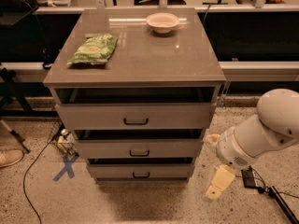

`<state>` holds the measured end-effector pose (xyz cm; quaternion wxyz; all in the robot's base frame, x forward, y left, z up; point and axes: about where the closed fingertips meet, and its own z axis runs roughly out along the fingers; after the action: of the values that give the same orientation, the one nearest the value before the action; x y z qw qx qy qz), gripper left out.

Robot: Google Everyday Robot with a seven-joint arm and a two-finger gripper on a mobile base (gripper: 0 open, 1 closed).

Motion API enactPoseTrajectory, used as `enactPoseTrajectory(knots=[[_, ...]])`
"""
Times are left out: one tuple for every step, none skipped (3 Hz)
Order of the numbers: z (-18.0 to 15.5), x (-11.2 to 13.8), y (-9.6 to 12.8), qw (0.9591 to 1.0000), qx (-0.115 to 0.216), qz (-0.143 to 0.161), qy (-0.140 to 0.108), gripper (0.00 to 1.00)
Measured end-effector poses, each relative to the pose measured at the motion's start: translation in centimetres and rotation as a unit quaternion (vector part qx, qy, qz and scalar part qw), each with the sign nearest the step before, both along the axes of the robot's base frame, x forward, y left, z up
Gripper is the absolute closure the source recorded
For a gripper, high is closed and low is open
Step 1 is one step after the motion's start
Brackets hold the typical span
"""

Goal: Open middle drawer

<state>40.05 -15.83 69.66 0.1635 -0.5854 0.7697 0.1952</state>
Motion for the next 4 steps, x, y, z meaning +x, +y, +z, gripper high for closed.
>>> enactPoseTrajectory(knots=[[-1.4, 0.5, 0.0, 0.9999, -0.008, 0.007, -0.001, 0.0], [-5.5, 3.3, -0.4, 0.9981, -0.033, 0.043, -0.028, 0.0], [-10.5, 6.6, -1.1, 0.9938, -0.044, 0.085, -0.056, 0.0], [-10.6, 6.6, -1.1, 0.9938, -0.044, 0.085, -0.056, 0.0]])
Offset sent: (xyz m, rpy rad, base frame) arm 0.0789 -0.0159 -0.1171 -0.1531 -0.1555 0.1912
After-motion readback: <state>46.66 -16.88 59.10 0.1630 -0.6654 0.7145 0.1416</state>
